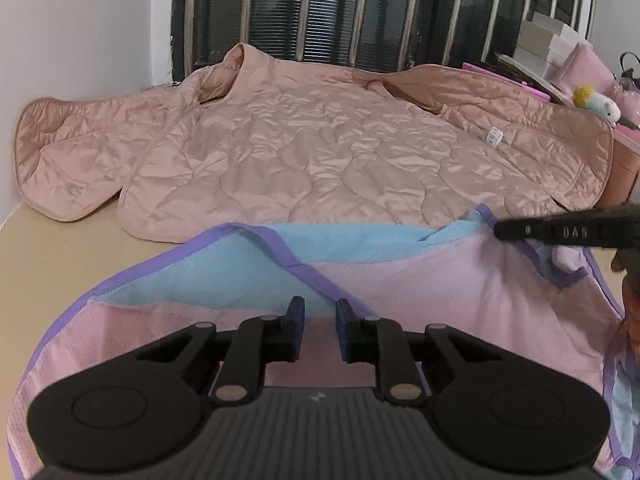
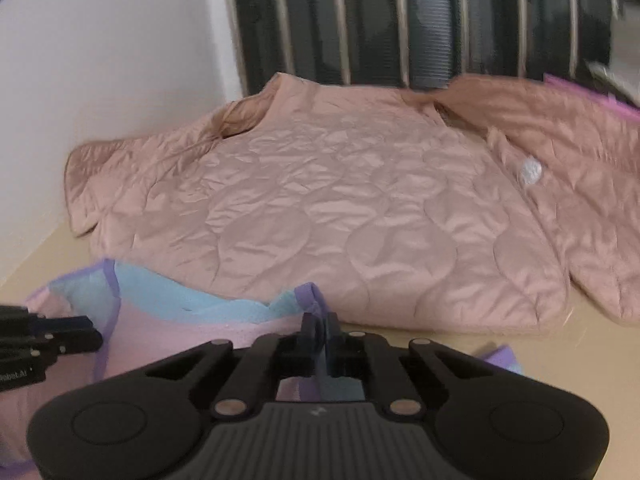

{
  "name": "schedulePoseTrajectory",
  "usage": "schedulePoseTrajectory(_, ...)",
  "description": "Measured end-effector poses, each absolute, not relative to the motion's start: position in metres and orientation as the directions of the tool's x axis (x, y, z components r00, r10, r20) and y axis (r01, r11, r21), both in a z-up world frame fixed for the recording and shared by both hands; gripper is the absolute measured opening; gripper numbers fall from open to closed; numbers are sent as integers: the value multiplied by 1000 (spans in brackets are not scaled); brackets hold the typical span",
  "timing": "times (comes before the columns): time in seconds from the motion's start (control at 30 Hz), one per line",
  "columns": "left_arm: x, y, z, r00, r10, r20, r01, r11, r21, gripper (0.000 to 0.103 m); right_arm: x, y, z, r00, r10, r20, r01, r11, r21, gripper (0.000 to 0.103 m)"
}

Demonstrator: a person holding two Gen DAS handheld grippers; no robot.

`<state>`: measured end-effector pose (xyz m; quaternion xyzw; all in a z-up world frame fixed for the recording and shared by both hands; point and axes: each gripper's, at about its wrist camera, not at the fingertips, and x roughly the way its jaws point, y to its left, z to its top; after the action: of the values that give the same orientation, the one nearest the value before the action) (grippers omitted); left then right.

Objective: Fold clothes

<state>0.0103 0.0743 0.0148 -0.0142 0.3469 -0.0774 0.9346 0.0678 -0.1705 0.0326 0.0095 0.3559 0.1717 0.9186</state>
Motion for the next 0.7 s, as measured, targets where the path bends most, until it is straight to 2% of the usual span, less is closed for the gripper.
schedulePoseTrajectory(0.03,11,73,15,749,-149,-646,131,988,-76,18,69,-171,30,673,326,-664,-315,939,141,9)
schedulePoseTrajectory(0.1,11,74,16,750,-137,-647,110,991,-82,18,62,-173,32,661,353,-662,-338,928,157,11)
schedulePoseTrajectory(0.17,8,77,18,748,-142,-648,92,990,-111,19,47,-178,43,676,387,-627,-365,915,171,21)
schedulePoseTrajectory(0.2,5,78,20,750,-168,-640,104,985,-138,19,41,-181,48,685,397,-611,-373,912,174,31)
schedulePoseTrajectory(0.23,3,79,23,750,-193,-632,116,980,-163,23,36,-184,53,693,406,-595,-380,908,176,34)
schedulePoseTrajectory(0.27,2,77,25,748,-214,-628,128,975,-180,25,30,-188,58,701,415,-579,-388,904,179,34)
schedulePoseTrajectory(0.33,0,70,27,752,-227,-619,139,972,-188,44,39,-189,50,675,423,-605,-380,902,206,34)
schedulePoseTrajectory(0.37,-2,66,27,755,-227,-615,147,973,-180,45,44,-189,46,661,426,-618,-375,901,220,33)
schedulePoseTrajectory(0.4,-3,61,27,757,-227,-613,154,973,-170,45,45,-187,41,652,426,-627,-374,900,223,24)
schedulePoseTrajectory(0.43,-5,57,26,760,-219,-612,159,976,-152,45,45,-185,37,643,426,-636,-374,900,225,9)
schedulePoseTrajectory(0.47,-5,53,23,762,-197,-616,152,980,-125,44,46,-183,32,634,426,-645,-374,899,227,5)
schedulePoseTrajectory(0.53,-2,49,16,751,-163,-639,139,986,-89,28,43,-179,26,627,423,-654,-380,899,218,2)
schedulePoseTrajectory(0.63,-4,51,13,758,-145,-636,127,989,-74,20,23,-179,32,649,418,-635,-403,898,180,2)
schedulePoseTrajectory(0.7,-6,56,16,756,-149,-637,110,989,-101,19,17,-180,34,650,414,-638,-409,897,166,2)
